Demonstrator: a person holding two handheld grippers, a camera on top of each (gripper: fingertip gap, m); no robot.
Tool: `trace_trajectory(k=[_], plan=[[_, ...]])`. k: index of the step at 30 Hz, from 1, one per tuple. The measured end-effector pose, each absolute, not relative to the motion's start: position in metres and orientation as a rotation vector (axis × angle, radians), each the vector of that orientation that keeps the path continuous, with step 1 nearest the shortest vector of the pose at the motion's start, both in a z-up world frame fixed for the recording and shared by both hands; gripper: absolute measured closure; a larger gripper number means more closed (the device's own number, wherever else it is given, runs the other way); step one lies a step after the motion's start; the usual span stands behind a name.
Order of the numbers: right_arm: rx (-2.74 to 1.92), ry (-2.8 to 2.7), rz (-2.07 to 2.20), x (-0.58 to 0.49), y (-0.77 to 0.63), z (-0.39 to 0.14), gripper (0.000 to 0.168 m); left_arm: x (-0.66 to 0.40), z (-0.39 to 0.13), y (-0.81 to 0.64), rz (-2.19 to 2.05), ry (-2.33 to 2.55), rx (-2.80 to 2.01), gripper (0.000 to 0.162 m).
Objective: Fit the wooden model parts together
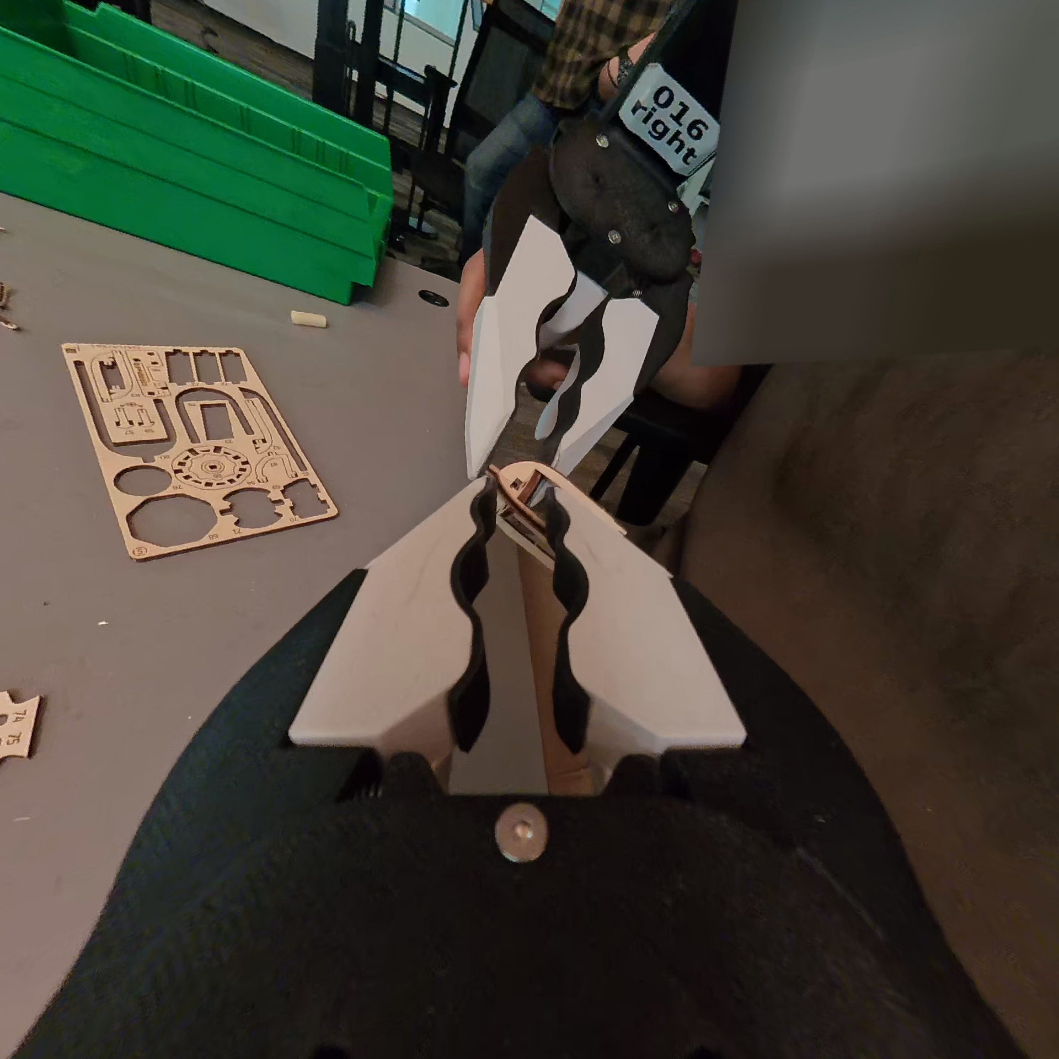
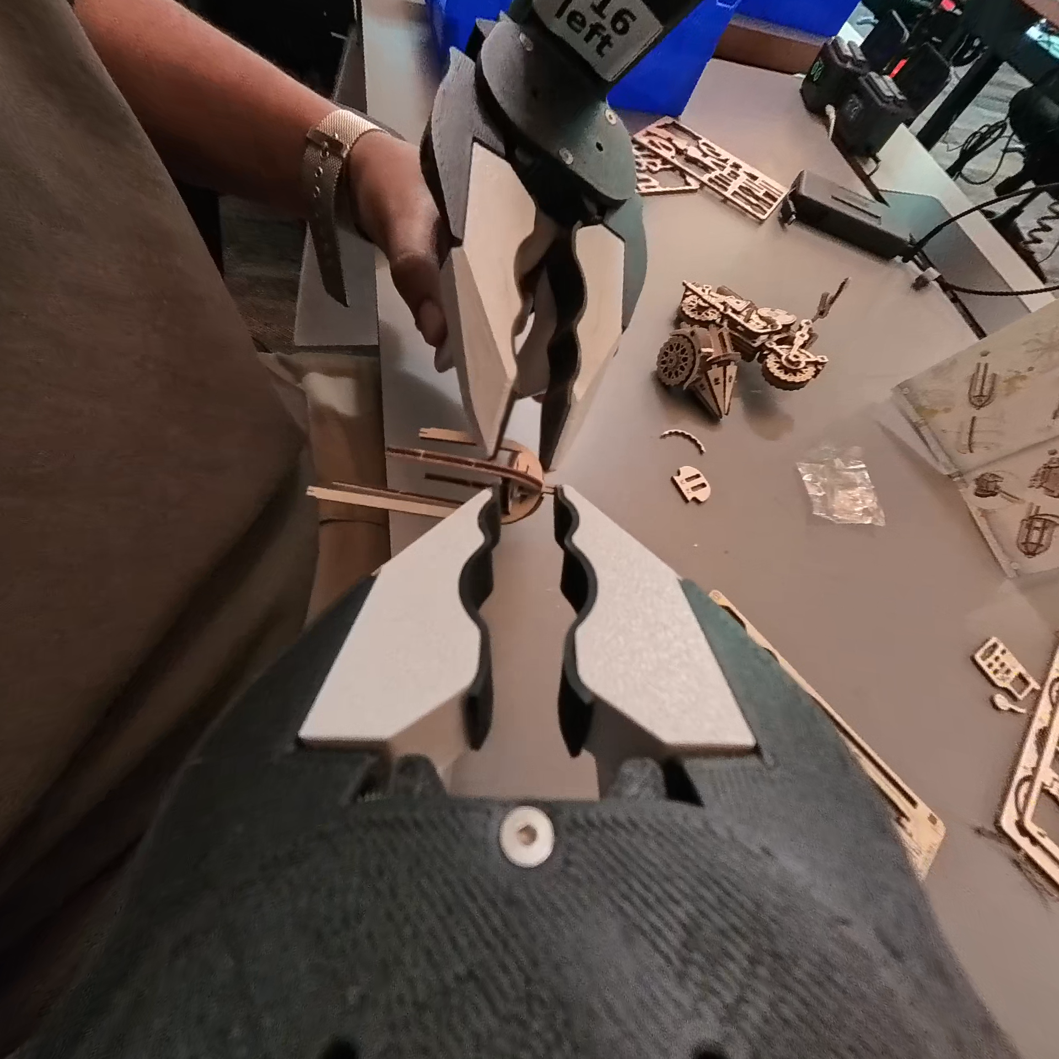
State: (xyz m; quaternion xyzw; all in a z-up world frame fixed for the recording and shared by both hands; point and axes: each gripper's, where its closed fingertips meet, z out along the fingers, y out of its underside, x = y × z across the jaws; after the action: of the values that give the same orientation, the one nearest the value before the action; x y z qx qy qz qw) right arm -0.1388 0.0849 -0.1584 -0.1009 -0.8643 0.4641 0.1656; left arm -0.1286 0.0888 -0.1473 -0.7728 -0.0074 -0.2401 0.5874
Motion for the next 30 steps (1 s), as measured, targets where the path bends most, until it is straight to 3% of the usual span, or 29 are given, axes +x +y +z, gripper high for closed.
trace_trajectory(k=[5, 9, 10, 13, 20, 30], plan=[[-0.262, -2.437, 1.294, -0.142, 0.087, -0.160, 0.151, -0.131, -0.149, 0.087, -0.594, -0.037, -1.797, 0.144], [-0.218, -2.428, 1.230, -0.143, 0.088, -0.164, 0.151, -0.134, -0.149, 0.088, -0.787, -0.170, -1.750, 0.127], [-0.207, -2.429, 1.216, -0.143, 0.088, -0.166, 0.151, -0.136, -0.149, 0.089, -0.834, -0.213, -1.728, 0.128], [-0.192, -2.427, 1.199, -0.143, 0.088, -0.167, 0.151, -0.139, -0.152, 0.088, -0.901, -0.273, -1.710, 0.155], [-0.237, -2.440, 1.309, -0.141, 0.089, -0.161, 0.151, -0.134, -0.156, 0.089, -0.604, -0.085, -1.827, 0.144], [-0.249, -2.481, 1.292, -0.137, 0.087, -0.166, 0.151, -0.129, -0.158, 0.091, -0.444, 0.021, -1.872, 0.151]])
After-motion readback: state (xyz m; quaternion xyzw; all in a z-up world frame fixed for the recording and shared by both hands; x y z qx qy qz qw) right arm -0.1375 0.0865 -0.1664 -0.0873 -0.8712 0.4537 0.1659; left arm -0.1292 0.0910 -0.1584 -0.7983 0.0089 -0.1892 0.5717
